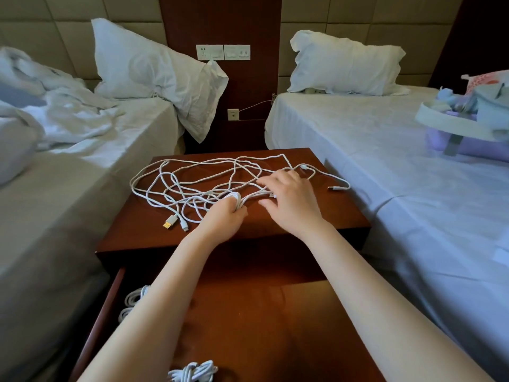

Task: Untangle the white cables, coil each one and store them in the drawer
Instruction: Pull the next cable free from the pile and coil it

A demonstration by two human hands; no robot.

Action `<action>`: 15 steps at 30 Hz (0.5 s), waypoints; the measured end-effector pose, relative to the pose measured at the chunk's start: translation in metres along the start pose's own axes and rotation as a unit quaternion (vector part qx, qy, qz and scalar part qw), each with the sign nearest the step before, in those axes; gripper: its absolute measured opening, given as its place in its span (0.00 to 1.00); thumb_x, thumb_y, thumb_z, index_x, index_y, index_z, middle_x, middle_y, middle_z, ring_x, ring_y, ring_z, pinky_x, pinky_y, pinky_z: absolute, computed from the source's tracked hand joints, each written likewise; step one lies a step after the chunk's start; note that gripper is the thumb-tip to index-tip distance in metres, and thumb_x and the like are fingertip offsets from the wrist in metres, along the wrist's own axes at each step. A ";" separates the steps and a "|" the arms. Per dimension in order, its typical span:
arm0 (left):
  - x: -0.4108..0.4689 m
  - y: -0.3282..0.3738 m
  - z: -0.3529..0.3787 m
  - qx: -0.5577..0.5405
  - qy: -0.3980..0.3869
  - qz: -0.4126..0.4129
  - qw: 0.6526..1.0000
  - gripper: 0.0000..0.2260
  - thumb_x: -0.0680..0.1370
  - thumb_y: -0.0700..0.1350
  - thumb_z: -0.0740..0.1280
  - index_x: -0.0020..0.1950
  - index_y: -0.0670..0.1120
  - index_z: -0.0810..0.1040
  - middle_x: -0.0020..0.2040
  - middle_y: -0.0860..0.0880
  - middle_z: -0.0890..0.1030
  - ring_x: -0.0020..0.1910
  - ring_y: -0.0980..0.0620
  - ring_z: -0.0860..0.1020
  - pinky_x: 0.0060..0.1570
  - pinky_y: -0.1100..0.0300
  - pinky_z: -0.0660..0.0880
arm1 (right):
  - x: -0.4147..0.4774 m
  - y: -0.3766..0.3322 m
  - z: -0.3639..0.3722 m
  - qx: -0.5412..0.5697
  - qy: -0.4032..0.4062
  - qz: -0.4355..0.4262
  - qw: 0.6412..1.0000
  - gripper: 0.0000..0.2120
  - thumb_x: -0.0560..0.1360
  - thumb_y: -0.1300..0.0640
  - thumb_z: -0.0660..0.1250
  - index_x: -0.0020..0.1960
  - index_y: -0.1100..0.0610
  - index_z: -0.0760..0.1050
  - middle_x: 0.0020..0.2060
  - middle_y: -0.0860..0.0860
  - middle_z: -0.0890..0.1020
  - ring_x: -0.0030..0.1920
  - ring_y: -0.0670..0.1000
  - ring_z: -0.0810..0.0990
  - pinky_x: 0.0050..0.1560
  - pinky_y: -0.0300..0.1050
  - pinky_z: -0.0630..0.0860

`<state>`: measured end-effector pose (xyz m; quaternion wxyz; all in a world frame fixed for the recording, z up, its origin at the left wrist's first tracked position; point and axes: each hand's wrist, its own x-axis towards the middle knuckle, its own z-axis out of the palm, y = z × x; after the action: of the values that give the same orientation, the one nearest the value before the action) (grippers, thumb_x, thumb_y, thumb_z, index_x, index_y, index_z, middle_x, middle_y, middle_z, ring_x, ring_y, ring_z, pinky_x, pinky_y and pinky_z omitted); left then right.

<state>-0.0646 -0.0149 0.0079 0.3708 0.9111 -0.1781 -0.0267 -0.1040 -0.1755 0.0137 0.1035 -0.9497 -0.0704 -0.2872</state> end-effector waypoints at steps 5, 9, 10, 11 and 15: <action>-0.008 -0.003 -0.019 -0.030 -0.044 0.011 0.999 0.10 0.78 0.41 0.63 0.36 0.45 0.73 0.33 0.47 0.76 0.34 0.48 0.75 0.43 0.48 0.75 | 0.006 -0.025 0.010 0.043 -0.026 -0.092 0.994 0.08 0.80 0.54 0.62 0.53 0.56 0.78 0.48 0.50 0.81 0.51 0.53 0.77 0.53 0.53 0.72; -0.014 -0.006 -0.034 -0.075 -0.103 0.026 0.992 0.13 0.75 0.37 0.64 0.30 0.45 0.74 0.26 0.48 0.73 0.27 0.50 0.72 0.36 0.56 0.73 | 0.008 -0.030 0.010 0.151 -0.051 -0.080 0.984 0.10 0.81 0.56 0.61 0.61 0.54 0.75 0.50 0.50 0.80 0.50 0.49 0.78 0.48 0.48 0.77; -0.016 -0.006 -0.037 -0.090 -0.120 0.025 0.988 0.11 0.75 0.36 0.64 0.32 0.43 0.75 0.26 0.48 0.73 0.26 0.51 0.71 0.33 0.59 0.71 | 0.010 -0.030 0.010 0.171 -0.067 -0.082 0.980 0.13 0.81 0.56 0.61 0.64 0.52 0.75 0.50 0.49 0.79 0.50 0.48 0.77 0.48 0.46 0.77; -0.017 -0.007 -0.041 -0.104 -0.135 0.019 0.985 0.09 0.75 0.35 0.63 0.34 0.42 0.77 0.25 0.47 0.72 0.25 0.51 0.70 0.31 0.62 0.70 | 0.011 -0.030 0.010 0.192 -0.083 -0.081 0.974 0.14 0.81 0.56 0.60 0.66 0.50 0.74 0.49 0.49 0.78 0.49 0.48 0.77 0.47 0.44 0.76; -0.018 -0.010 -0.050 -0.174 -0.187 0.001 0.967 0.09 0.75 0.35 0.60 0.37 0.40 0.76 0.26 0.46 0.71 0.25 0.50 0.67 0.29 0.59 0.64 | 0.019 -0.031 0.014 0.251 -0.123 -0.058 0.958 0.12 0.82 0.55 0.60 0.61 0.50 0.78 0.43 0.46 0.73 0.45 0.46 0.73 0.45 0.44 0.73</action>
<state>-0.0695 0.0314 0.0362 0.4836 0.8114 -0.2379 -0.2263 -0.0864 -0.1411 0.0177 0.3122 -0.9155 -0.2071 -0.1469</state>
